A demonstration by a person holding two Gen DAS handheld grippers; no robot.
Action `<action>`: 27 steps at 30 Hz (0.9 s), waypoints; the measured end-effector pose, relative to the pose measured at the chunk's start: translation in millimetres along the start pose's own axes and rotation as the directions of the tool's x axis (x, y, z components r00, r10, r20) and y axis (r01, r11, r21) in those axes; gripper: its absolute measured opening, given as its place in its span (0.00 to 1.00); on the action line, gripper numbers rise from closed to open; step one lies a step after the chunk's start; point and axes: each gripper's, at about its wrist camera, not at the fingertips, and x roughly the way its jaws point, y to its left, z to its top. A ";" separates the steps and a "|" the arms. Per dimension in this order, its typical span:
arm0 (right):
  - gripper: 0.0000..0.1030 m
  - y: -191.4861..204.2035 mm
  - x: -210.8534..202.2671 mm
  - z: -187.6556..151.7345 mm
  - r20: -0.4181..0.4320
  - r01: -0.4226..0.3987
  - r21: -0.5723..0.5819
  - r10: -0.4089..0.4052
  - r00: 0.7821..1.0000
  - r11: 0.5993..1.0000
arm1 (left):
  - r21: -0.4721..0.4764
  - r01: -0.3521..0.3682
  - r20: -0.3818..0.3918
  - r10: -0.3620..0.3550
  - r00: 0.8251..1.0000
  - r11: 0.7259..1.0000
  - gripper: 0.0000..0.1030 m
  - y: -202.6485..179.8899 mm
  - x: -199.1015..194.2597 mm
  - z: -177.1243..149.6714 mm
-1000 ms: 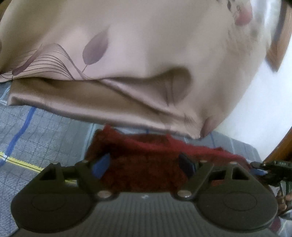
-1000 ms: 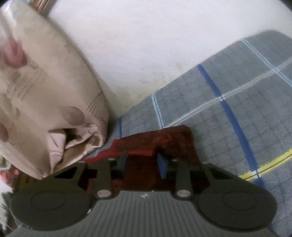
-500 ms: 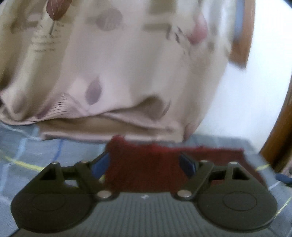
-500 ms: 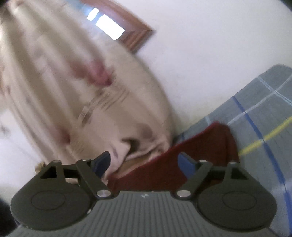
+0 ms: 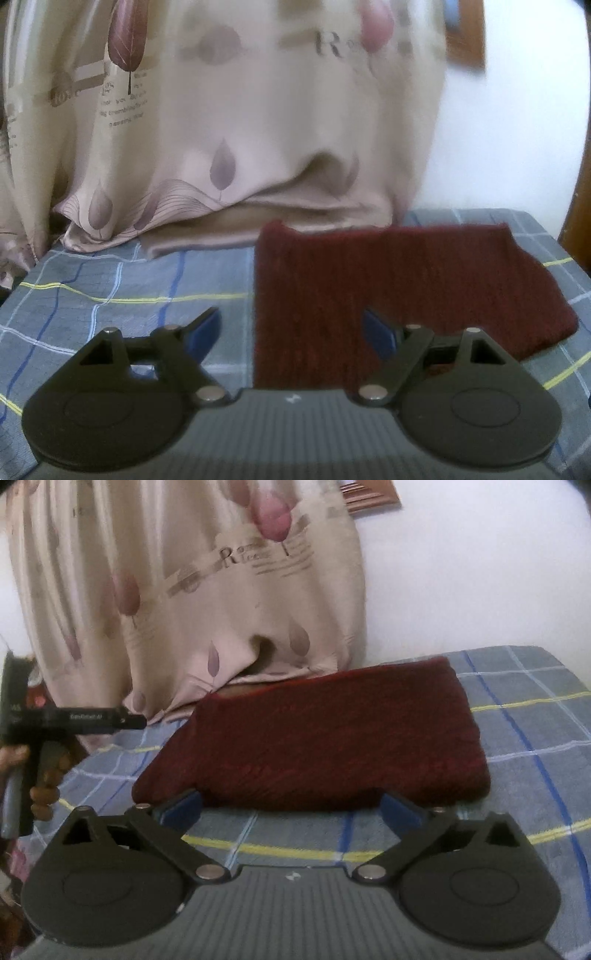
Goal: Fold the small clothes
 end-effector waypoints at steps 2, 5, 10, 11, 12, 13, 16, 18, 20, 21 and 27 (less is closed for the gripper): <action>1.00 12.7 -5.4 1.0 0.009 0.007 -0.015 -0.007 1.000 1.000 | -0.001 -0.002 0.005 0.002 1.000 1.000 0.87 0.5 -6.7 -3.1; 1.00 28.8 -11.2 4.1 0.027 0.046 -0.018 -0.045 0.999 0.999 | 0.012 0.000 0.004 0.000 1.000 1.000 0.89 3.4 -10.1 -6.4; 1.00 55.4 -16.8 6.4 0.054 0.098 -0.059 -0.095 0.994 0.993 | 0.007 -0.011 -0.024 0.012 1.000 1.000 0.89 13.7 -4.1 -10.6; 1.00 60.6 -18.6 6.4 0.066 0.091 -0.079 -0.086 0.994 0.993 | 0.002 -0.012 -0.031 0.012 0.999 1.000 0.89 16.2 -1.0 -11.0; 1.00 65.1 -19.3 6.8 0.071 0.089 -0.100 -0.082 0.994 0.991 | 0.001 -0.010 -0.038 0.010 0.999 1.000 0.89 18.6 2.8 -11.0; 1.00 70.0 -18.1 8.4 0.067 0.096 -0.127 -0.088 0.994 0.987 | 0.001 -0.005 -0.041 0.005 0.999 1.000 0.89 21.2 7.4 -11.0; 1.00 77.4 -15.0 13.2 0.075 0.108 -0.166 -0.097 0.992 0.980 | -0.008 0.048 -0.050 -0.048 0.998 0.999 0.93 34.2 29.1 -8.8; 1.00 75.1 -11.0 16.7 0.076 0.118 -0.151 -0.107 0.991 0.981 | -0.028 0.114 -0.052 -0.115 0.992 0.993 0.93 46.5 45.3 -8.5; 1.00 67.1 -6.9 19.7 0.057 0.105 -0.103 -0.100 0.993 0.989 | -0.037 0.159 -0.051 -0.161 0.986 0.987 0.93 58.3 60.9 -8.4; 1.00 62.2 -5.4 20.2 0.047 0.087 -0.080 -0.084 0.995 0.993 | -0.053 0.190 -0.067 -0.193 0.979 0.980 0.93 64.5 69.5 -7.5; 1.00 40.0 4.8 13.0 0.002 0.071 -0.011 -0.071 0.997 0.997 | -0.193 0.366 -0.101 -0.389 0.916 0.910 0.93 93.1 115.5 -11.1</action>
